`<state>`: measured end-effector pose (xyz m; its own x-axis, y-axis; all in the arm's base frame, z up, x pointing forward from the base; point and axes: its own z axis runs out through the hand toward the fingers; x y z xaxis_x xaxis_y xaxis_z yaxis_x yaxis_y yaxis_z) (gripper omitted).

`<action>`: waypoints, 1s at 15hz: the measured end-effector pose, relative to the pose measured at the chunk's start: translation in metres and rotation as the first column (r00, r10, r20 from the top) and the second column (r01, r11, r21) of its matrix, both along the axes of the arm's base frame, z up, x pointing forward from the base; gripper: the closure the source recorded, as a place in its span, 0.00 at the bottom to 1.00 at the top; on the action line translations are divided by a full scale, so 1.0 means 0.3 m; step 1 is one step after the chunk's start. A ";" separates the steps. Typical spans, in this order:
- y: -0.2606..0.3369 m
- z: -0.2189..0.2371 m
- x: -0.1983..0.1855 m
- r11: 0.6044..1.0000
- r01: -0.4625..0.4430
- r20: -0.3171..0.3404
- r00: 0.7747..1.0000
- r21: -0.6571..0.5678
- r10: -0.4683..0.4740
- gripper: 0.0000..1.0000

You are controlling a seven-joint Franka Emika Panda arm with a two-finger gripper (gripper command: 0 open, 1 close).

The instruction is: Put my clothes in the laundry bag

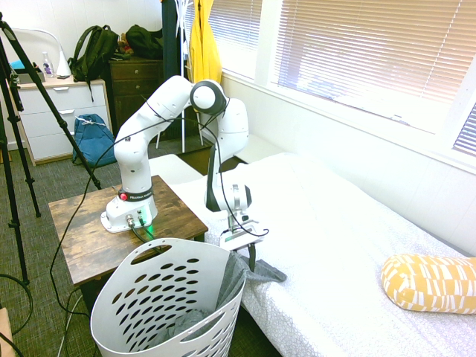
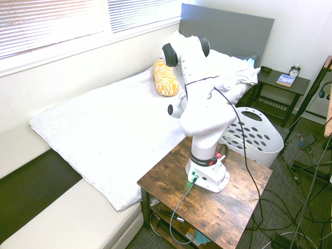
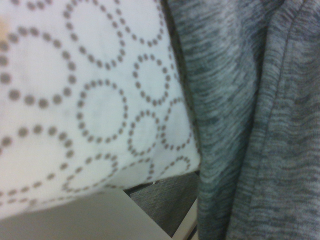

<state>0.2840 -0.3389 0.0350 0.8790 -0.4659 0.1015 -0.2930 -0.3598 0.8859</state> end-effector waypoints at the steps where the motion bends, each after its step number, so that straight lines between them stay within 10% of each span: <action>1: -0.004 0.000 -0.002 1.000 0.003 0.000 1.000 -0.001 -0.003 1.00; 9: -0.065 0.055 0.023 1.000 0.012 -0.030 0.999 -0.010 -0.013 1.00; 15: -0.104 0.330 0.032 0.989 0.147 -0.378 0.914 -0.035 -0.149 1.00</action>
